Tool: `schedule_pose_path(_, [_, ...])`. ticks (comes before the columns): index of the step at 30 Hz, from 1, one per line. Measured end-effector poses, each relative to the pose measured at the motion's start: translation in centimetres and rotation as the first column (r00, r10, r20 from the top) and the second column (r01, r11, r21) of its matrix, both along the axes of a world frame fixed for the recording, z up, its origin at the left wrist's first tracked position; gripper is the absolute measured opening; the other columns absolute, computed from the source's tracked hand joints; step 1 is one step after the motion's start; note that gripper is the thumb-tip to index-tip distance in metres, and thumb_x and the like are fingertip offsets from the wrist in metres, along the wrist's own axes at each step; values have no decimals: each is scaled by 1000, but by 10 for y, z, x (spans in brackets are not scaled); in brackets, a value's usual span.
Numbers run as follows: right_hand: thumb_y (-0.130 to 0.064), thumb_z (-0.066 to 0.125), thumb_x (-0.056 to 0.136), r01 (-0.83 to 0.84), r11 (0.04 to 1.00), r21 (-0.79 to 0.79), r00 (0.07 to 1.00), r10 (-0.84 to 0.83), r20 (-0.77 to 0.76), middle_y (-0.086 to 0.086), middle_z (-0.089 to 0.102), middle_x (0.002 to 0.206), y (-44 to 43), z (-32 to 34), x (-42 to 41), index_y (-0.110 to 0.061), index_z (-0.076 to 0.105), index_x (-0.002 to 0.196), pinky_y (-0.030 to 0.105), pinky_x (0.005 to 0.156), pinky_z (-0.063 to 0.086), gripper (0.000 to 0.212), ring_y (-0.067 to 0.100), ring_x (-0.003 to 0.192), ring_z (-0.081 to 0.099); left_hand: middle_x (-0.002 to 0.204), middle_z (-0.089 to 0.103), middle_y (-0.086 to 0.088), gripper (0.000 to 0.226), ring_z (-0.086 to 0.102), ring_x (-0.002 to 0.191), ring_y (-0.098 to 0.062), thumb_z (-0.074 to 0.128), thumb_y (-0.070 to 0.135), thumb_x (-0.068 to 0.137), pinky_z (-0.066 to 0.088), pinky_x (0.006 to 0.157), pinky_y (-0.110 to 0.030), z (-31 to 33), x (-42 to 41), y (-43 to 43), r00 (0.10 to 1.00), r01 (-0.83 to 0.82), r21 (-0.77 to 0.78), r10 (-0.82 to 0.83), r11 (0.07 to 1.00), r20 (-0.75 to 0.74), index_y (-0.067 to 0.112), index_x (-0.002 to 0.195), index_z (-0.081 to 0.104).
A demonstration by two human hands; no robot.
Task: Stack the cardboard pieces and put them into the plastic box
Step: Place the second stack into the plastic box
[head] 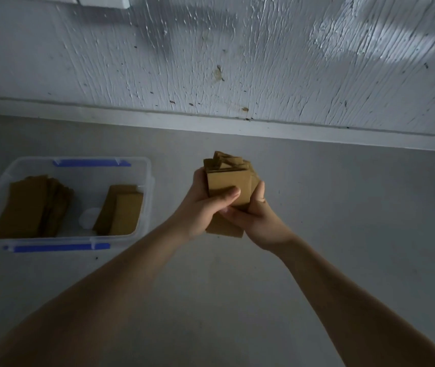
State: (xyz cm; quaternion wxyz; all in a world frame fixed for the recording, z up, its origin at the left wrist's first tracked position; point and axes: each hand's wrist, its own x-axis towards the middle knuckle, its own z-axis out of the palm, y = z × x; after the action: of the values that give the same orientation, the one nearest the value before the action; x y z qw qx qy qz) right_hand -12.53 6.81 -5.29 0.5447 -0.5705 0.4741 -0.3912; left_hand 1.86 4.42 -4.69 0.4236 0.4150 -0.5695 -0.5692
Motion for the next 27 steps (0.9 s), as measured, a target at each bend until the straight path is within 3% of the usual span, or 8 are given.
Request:
schedule_pose_path(4, [-2,57,90,21,999,35,999,-22,24,6,45,126,-11,34,34,-12,22,133,14,82,53,56,3,110,51,108,59,4,49,59,91,2,69,27,82,48,68,-8,30,30,-13,999,-18,91,21,996,-28,18,121,42])
schedule_pose_path(7, [-4,53,92,63,995,72,997,-66,47,9,43,130,-22,52,72,-12,27,133,13,82,52,49,3,108,51,116,61,-4,58,61,103,-15,68,42,68,49,86,-27,45,66,-22,998,-65,152,67,986,-13,21,118,48])
schedule_pose_path(11, [-12,56,92,100,980,173,993,-109,45,8,48,128,-36,62,134,-12,34,127,21,81,54,42,10,107,55,104,61,1,20,61,97,-18,62,41,84,50,87,-32,57,127,-31,997,-56,183,45,981,63,33,95,49])
schedule_pose_path(14, [-18,59,90,96,951,293,992,-114,48,10,53,125,-44,59,184,-14,37,128,24,81,54,44,17,108,58,104,58,3,52,59,93,-14,50,67,75,49,80,-29,60,182,-37,953,-47,204,-18,978,304,29,111,45])
schedule_pose_path(16, [-22,63,88,89,929,359,992,-116,53,11,55,124,-47,49,214,-13,37,130,32,88,54,50,22,109,59,95,54,3,71,53,81,-9,29,72,75,39,65,-20,57,214,-40,825,-18,175,-85,984,559,23,124,44])
schedule_pose_path(19, [-28,66,83,118,885,449,990,-140,16,11,57,122,-52,32,249,-12,37,132,36,92,52,59,24,108,60,84,61,-8,78,53,71,-13,7,70,77,39,61,-25,39,260,-45,619,57,-80,28,995,785,14,98,58])
schedule_pose_path(22, [-33,64,85,197,837,510,980,-157,-121,9,57,117,-53,21,271,-11,33,134,26,74,52,62,20,98,60,88,63,-9,65,57,85,-26,19,61,89,46,72,-38,19,301,-53,460,160,-342,237,926,856,11,89,62])
schedule_pose_path(27, [-34,64,86,311,789,530,911,-89,-402,5,52,108,-56,2,291,-11,22,141,31,79,52,73,20,96,57,114,62,-12,45,53,110,-36,40,43,84,41,92,-50,3,325,-55,211,336,-328,268,883,940,13,108,63])
